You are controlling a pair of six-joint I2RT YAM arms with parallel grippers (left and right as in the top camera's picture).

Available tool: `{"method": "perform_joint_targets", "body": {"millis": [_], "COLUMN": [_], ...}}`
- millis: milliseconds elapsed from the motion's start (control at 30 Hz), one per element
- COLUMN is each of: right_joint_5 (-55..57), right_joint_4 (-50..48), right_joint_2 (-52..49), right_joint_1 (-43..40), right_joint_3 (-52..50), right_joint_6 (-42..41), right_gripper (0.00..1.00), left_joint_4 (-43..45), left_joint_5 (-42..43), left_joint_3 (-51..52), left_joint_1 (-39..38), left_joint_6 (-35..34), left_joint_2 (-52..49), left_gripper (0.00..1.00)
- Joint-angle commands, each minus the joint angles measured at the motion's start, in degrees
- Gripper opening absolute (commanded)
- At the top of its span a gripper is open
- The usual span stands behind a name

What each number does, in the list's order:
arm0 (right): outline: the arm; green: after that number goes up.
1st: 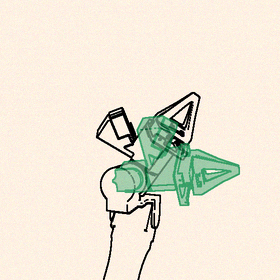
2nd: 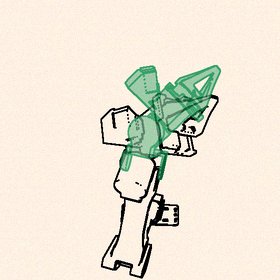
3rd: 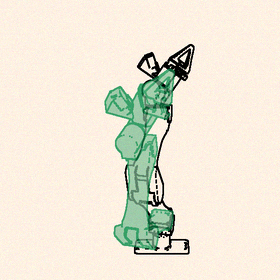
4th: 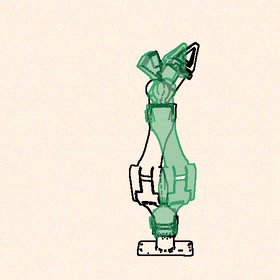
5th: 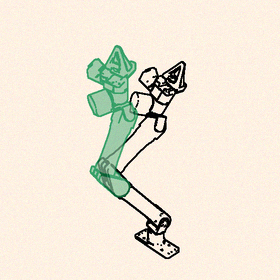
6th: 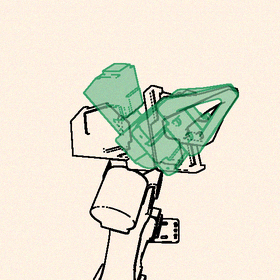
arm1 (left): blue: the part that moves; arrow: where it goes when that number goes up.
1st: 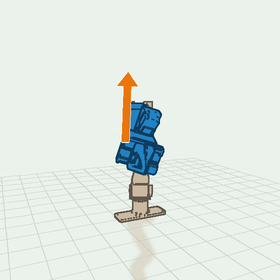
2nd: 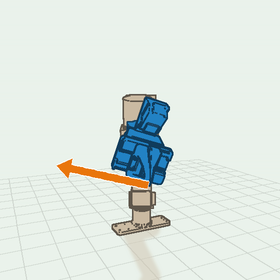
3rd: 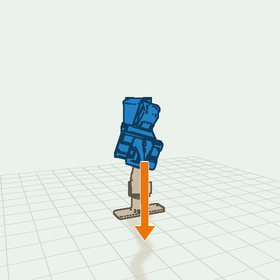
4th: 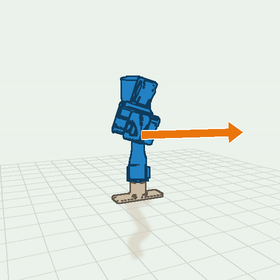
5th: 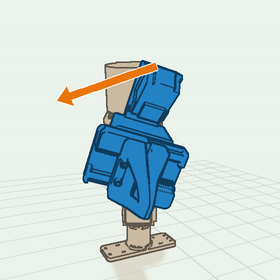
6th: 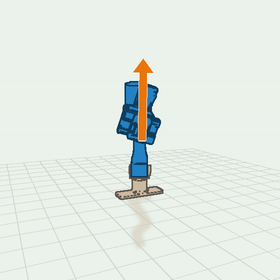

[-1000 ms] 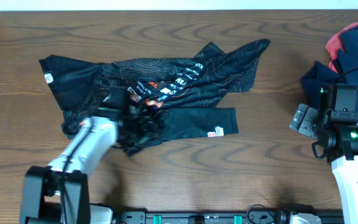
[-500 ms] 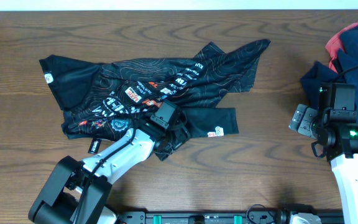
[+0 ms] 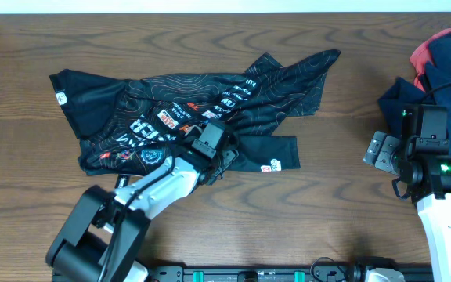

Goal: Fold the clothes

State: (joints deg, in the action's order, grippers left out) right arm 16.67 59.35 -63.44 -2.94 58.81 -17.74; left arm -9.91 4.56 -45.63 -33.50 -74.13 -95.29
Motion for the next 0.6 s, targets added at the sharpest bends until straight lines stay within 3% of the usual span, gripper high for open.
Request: {"method": "perform_joint_targets", "body": {"millis": [0,100,200,367,567], "right_joint_5": [0.24,0.24,0.22,-3.91,-22.93], "right_joint_4": [0.26,0.26,0.28,-0.13,-2.34], "right_joint_2": [-0.22,-0.22,-0.22,-0.59,-5.84], "right_joint_1": [-0.28,-0.28,-0.28,-0.28,0.15], "right_joint_3": [0.48,0.48,0.48,0.48,0.48], "right_joint_6": [0.68,0.66,0.66,2.89,13.81], "right_gripper": [0.99,0.99,0.99,0.99,0.97], "left_joint_4": [-1.11,-1.57,-4.26,-17.55,-36.35], "left_joint_5": [-1.18,-1.18,-1.16,-1.16,-1.20], "left_joint_3": [2.27,2.27,2.27,2.27,2.27], "left_joint_1": [-0.11,0.55,2.60,10.27,23.74], "left_joint_6": [-1.53,0.63,2.84,12.22,24.44], "left_joint_2": [-4.57,-4.52,-3.96,3.04,18.25], "left_gripper": [0.48,0.06,0.06,0.06,0.06]}}
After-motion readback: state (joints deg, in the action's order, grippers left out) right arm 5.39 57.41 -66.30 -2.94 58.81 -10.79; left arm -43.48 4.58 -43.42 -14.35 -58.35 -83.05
